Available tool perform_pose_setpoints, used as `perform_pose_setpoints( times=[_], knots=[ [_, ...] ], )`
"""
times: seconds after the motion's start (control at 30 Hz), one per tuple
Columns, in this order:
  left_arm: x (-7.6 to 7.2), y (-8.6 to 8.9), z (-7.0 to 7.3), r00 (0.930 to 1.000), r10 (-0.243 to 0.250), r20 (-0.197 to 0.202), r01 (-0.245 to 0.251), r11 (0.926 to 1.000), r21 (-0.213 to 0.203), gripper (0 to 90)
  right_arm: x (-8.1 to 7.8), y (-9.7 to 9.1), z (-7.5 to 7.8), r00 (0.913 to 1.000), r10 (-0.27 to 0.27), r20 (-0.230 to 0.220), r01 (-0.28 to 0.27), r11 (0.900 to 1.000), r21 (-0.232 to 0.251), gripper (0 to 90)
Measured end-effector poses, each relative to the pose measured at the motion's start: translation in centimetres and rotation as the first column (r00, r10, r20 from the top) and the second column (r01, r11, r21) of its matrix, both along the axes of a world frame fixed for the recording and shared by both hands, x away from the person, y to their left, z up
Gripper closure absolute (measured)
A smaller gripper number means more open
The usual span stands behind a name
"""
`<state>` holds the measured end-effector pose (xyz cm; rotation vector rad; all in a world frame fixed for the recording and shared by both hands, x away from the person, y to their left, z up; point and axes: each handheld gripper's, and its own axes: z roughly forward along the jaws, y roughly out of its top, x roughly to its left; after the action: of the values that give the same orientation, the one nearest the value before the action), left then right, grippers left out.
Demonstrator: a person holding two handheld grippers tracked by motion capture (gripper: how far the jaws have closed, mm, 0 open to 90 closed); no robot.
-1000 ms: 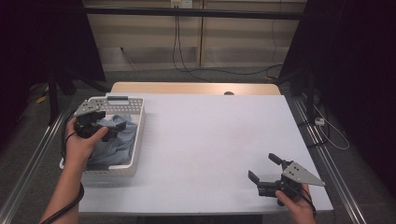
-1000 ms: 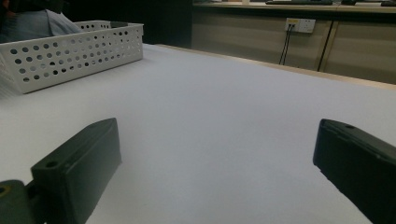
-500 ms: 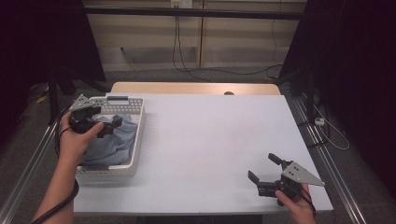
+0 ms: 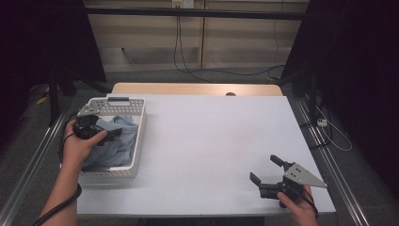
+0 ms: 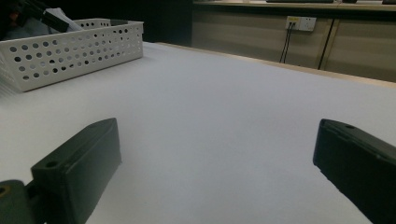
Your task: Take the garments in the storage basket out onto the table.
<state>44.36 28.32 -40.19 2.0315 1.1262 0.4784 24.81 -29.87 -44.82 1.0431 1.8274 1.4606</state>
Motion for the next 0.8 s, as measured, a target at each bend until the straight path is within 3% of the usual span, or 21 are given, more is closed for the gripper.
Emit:
perform_pose_setpoints(
  times=[0.17, 0.3, 0.8],
  knots=[
    [0.3, 0.1, -1.5, 0.9989, 0.005, -0.047, -0.005, 1.0, -0.007, 4.4, 0.0, 0.0, 0.0, 1.0, 0.0, -0.001, 0.0, 1.0, 0.0, 0.8],
    [0.4, 0.1, -2.3, 0.9981, 0.007, -0.062, -0.008, 0.9998, -0.019, 4.0, 0.0, -0.1, 0.0, 1.0, 0.0, -0.003, 0.0, 1.0, 0.001, 0.8],
    [0.9, -0.3, -3.4, 0.9916, 0.01, -0.129, -0.009, 1.0, 0.002, 2.1, 0.0, -0.1, 0.0, 1.0, -0.002, 0.003, 0.002, 1.0, 0.0, 0.8]
  ],
)
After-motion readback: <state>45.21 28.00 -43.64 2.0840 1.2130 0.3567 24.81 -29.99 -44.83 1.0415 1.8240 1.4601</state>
